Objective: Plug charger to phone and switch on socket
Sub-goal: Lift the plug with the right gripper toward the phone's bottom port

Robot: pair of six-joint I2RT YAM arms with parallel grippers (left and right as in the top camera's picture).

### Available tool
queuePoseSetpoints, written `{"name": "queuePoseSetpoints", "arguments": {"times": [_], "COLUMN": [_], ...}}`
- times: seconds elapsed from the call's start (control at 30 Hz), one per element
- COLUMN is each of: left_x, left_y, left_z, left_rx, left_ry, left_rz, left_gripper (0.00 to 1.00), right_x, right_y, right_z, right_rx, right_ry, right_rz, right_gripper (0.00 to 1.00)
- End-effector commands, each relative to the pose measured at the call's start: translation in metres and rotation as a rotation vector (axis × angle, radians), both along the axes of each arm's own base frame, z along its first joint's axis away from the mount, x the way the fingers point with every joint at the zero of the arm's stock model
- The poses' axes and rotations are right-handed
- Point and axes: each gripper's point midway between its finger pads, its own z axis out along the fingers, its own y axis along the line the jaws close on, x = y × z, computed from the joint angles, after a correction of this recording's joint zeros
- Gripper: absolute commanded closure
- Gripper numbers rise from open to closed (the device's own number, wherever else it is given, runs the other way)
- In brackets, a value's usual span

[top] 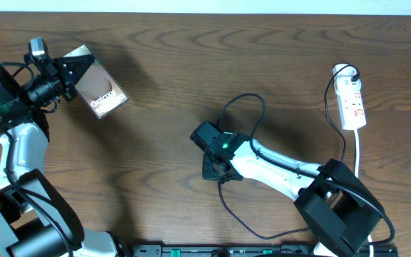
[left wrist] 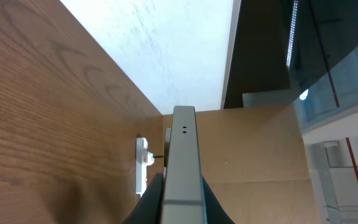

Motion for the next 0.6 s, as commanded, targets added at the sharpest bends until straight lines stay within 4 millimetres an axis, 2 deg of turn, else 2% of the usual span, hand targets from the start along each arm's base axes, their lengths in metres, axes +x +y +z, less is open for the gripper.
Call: {"name": "queuePoseSetpoints", "arguments": {"times": [0.0,0.07,0.13,0.2,0.27,0.3,0.37,0.57], "left_x": [-0.006,-0.006,-0.006,-0.006,-0.006,-0.006,-0.007,-0.012], "left_y": [-0.003,-0.003,-0.003,-0.003,-0.003,-0.004,-0.004,-0.008], "left_z": [0.009,0.009,0.009,0.009,0.009,0.009,0.009,0.01], "left_rx": [0.01,0.01,0.01,0.01,0.01,0.009,0.008,0.018], "left_ry": [-0.032,-0.032,-0.032,-0.032,-0.032,-0.033,-0.034,-0.058], "left_rz": [-0.032,-0.032,-0.032,-0.032,-0.033,-0.036,-0.043,-0.077], "left_gripper": [0.93,0.93,0.93,0.93,0.93,0.92,0.93,0.93], "right_x": [-0.002,-0.004,-0.006,-0.014,-0.021,-0.022,-0.022,-0.012], "right_y": [0.008,0.029,0.072,0.114,0.14,0.147,0.153,0.149], "right_z": [0.001,0.005,0.025,0.059,0.098,0.113,0.128,0.129], "right_rx": [0.032,0.138,0.38,0.666,0.911,0.989,1.065,1.073], "right_ry": [0.025,0.042,0.032,0.004,-0.035,-0.056,-0.088,-0.157], "right_rz": [0.01,0.087,0.289,0.5,0.652,0.695,0.743,0.79], "right_gripper": [0.99,0.99,0.99,0.99,0.99,0.99,0.99,0.99]}}
